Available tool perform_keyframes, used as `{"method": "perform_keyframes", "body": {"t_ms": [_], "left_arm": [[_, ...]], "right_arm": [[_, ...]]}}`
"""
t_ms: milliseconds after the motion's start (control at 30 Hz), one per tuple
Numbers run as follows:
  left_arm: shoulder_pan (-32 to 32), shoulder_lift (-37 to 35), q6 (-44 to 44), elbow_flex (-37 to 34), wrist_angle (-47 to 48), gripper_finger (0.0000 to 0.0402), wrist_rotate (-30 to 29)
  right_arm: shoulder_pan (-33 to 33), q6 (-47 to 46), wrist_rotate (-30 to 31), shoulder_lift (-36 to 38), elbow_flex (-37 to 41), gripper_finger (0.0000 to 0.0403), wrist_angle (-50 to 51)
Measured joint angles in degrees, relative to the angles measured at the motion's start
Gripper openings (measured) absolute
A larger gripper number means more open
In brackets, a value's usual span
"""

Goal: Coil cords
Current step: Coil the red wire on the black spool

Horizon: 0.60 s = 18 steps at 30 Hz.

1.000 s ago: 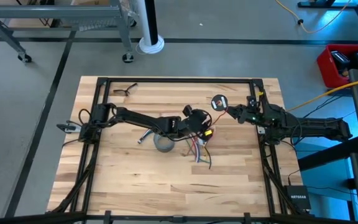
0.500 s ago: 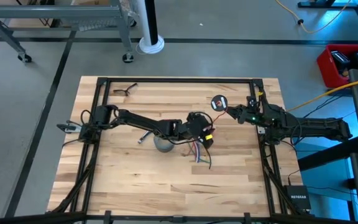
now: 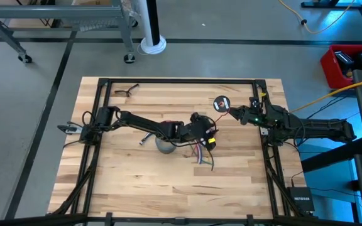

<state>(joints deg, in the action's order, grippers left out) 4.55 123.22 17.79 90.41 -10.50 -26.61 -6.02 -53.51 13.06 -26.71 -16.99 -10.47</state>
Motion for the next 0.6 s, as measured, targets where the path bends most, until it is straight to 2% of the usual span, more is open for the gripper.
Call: {"method": "perform_keyframes", "body": {"t_ms": [200, 400, 600], "left_arm": [[1.2, 0.0, 0.6, 0.0, 0.4, 0.0129, -2.4], [1.7, 0.0, -2.7, 0.0, 0.9, 0.0129, -10.4], [0.4, 0.4, -2.9, 0.0, 1.9, 0.0129, -9.6]], "right_arm": [[0.0, 0.0, 0.0, 0.0, 0.0, 0.0003, 0.0], [0.0, 0.0, 0.0, 0.0, 0.0, 0.0003, 0.0], [0.0, 0.0, 0.0, 0.0, 0.0, 0.0003, 0.0]]}}
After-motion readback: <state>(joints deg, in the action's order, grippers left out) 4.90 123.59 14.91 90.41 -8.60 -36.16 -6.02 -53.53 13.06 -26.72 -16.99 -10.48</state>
